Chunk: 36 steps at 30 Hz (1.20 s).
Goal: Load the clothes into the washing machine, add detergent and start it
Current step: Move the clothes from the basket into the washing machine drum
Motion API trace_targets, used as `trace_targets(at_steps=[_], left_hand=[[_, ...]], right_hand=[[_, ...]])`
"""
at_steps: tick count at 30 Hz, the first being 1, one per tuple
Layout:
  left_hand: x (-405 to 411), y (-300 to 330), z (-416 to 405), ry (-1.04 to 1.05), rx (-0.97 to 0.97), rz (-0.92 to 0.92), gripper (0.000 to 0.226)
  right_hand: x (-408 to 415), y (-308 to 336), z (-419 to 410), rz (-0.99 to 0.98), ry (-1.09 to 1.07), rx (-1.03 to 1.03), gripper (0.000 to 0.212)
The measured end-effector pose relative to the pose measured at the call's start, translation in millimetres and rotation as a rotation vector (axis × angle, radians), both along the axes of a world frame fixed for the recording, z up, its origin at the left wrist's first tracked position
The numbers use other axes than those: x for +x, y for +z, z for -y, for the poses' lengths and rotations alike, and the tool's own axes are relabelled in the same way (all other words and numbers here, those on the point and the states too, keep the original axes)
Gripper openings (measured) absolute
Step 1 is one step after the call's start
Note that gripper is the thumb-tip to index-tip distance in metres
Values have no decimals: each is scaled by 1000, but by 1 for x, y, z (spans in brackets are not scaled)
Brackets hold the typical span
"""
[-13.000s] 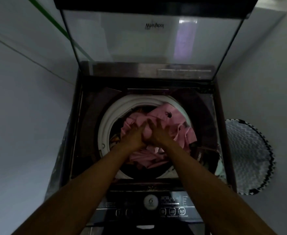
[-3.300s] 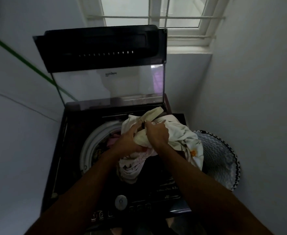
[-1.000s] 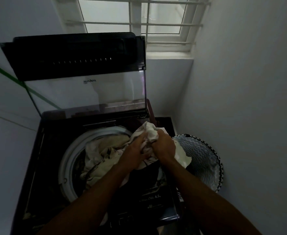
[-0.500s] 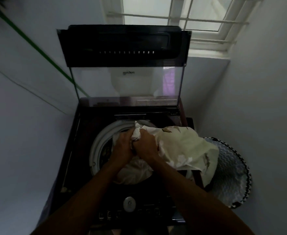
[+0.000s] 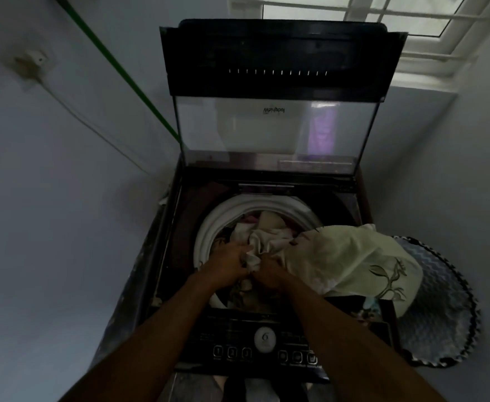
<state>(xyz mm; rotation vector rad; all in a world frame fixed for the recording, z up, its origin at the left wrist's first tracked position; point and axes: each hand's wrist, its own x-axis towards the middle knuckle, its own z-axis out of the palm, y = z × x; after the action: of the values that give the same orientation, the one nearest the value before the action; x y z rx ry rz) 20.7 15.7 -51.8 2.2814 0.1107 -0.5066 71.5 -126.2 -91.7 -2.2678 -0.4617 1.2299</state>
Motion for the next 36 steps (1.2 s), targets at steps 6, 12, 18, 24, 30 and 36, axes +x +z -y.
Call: trace_targets(at_steps=[6, 12, 18, 24, 30, 36], left_hand=[[4, 1, 16, 27, -83, 36, 25], [35, 15, 51, 75, -52, 78, 32], [56, 26, 94, 24, -53, 181, 51], [68, 29, 153, -70, -24, 232, 46], [76, 18, 228, -144, -46, 157, 79], [82, 11, 241, -188, -50, 136, 102]], right_hand=[[8, 21, 11, -10, -33, -15, 52], [30, 39, 35, 34, -183, 77, 35], [52, 67, 79, 467, -529, 223, 25], [67, 79, 149, 851, -664, -83, 32], [64, 55, 204, 405, -1133, -235, 94], [62, 46, 215, 165, -1138, -48, 85]])
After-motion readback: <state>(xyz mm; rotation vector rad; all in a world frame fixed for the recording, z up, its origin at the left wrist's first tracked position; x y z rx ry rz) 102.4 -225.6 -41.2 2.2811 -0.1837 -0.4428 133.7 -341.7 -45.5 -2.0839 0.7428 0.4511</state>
